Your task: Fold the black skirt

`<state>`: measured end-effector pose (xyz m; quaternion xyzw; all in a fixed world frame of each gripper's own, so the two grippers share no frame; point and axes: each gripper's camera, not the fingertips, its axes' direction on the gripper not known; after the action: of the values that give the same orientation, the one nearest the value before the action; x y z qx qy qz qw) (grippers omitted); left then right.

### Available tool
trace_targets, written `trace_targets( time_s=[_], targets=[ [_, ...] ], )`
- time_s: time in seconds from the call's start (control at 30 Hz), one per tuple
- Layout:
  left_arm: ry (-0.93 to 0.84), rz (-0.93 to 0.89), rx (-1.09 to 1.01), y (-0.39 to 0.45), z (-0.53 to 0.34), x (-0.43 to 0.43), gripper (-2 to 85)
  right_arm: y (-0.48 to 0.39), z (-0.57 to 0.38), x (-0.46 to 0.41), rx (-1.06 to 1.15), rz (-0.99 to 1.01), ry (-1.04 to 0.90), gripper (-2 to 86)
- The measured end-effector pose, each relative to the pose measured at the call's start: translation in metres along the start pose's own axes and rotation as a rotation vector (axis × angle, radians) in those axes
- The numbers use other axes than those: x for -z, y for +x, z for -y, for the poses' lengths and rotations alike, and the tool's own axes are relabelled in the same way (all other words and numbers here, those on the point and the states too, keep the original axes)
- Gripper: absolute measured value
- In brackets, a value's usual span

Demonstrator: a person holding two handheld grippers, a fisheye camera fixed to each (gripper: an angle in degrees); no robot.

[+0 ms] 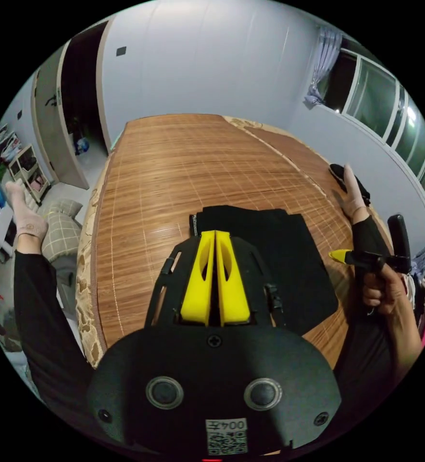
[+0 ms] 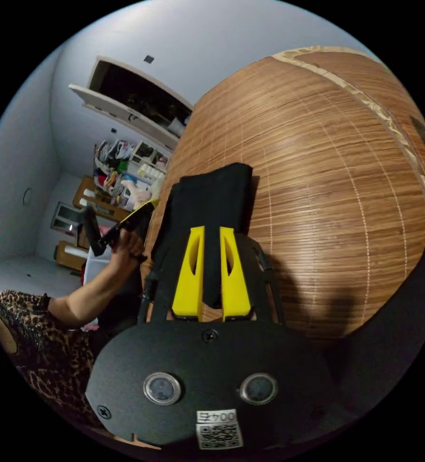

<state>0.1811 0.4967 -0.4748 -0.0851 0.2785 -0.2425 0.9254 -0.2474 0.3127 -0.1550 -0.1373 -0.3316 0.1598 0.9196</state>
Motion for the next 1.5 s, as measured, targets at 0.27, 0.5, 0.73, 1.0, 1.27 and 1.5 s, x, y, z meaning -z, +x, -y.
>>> trace_targets(
  time_s=[0.27,0.5,0.73,1.0,1.27,1.5],
  targets=[
    [-0.099,0.04,-0.015,-0.01,-0.017,-0.034,0.1,0.021,0.009,-0.013,-0.001,-0.088,-0.185,6.2],
    [-0.085,0.102,-0.047,-0.003,-0.029,-0.035,0.1,0.021,-0.02,0.029,0.084,-0.023,-0.248,11.1],
    [-0.087,0.085,-0.038,-0.013,-0.04,-0.035,0.1,0.036,-0.024,0.02,0.106,-0.132,-0.374,11.4],
    [-0.086,0.095,-0.042,-0.025,-0.052,-0.033,0.1,0.05,-0.021,0.024,0.163,-0.099,-0.349,9.7],
    [-0.087,0.101,-0.045,-0.045,-0.064,-0.03,0.1,0.07,-0.015,0.02,0.161,-0.081,-0.41,7.3],
    [-0.093,0.087,-0.039,-0.074,-0.075,-0.027,0.0,0.093,-0.014,0.021,0.091,-0.163,-0.485,4.5]
  ],
)
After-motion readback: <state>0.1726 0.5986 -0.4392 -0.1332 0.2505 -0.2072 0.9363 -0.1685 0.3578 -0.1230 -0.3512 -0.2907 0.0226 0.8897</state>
